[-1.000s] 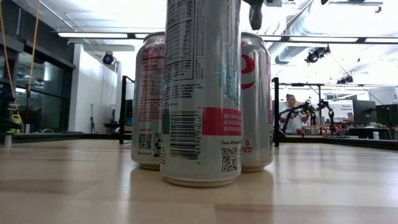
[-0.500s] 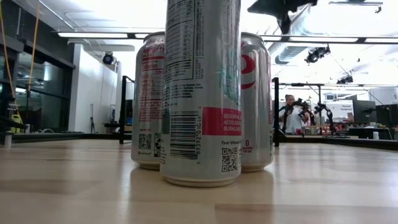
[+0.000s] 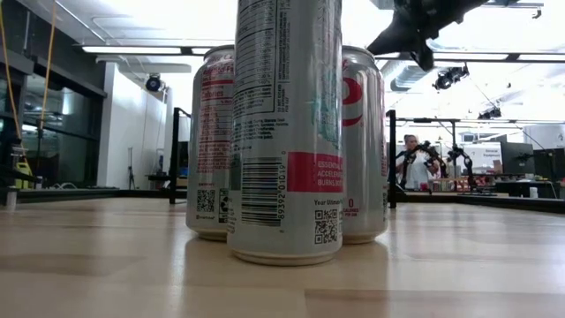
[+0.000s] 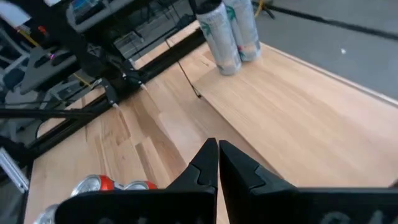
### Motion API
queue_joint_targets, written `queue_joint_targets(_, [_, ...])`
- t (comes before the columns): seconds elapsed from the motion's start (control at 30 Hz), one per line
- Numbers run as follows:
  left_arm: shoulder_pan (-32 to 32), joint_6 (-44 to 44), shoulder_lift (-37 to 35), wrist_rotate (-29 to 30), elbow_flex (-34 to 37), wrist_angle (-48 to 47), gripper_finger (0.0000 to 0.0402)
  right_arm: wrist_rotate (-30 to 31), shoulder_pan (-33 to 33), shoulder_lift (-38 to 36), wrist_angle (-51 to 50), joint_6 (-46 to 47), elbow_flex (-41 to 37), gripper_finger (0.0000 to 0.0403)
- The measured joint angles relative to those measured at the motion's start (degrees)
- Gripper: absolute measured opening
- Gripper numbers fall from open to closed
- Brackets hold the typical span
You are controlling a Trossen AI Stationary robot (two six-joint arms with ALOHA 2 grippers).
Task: Place canned beverage on shelf
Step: Put the white soda can aligned with the other white soda can on the shelf
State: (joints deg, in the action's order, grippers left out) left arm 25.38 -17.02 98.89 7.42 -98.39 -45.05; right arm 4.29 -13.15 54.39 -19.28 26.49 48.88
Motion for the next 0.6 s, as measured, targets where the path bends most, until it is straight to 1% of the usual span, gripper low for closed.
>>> queue_joint_targets(0.13, [3.2, 1.8, 4.7, 0.7, 0.0, 2.3, 0.0372, 3.5, 1.3, 0.3, -2.1, 3.3, 0.0, 0.0])
queue_joint_targets(0.2, [4.7, 2.7, 6.9, 2.2, 0.0, 4.2, 0.0372, 5.5, 1.9, 0.5, -3.4, 4.1, 0.0, 0.0])
queue_joint_targets(0.33, [7.1, 6.1, 9.8, 9.3, 0.0, 6.9, 0.0372, 9.1, 3.1, 1.0, -5.0, 6.4, 0.0, 0.0])
queue_joint_targets(0.47, [7.6, 7.0, 11.4, 16.8, 0.0, 5.8, 0.0372, 9.4, 4.3, 1.7, -5.5, 6.7, -0.1, 0.0])
queue_joint_targets(0.53, [7.2, 5.4, 11.5, 17.8, 0.0, 5.8, 0.0372, 9.5, 5.0, 2.1, -5.5, 6.6, -0.1, 0.0])
queue_joint_targets(0.6, [6.5, 4.2, 11.5, 15.9, 0.0, 5.9, 0.0372, 9.5, 5.7, 2.4, -6.7, 6.5, -0.1, 0.0])
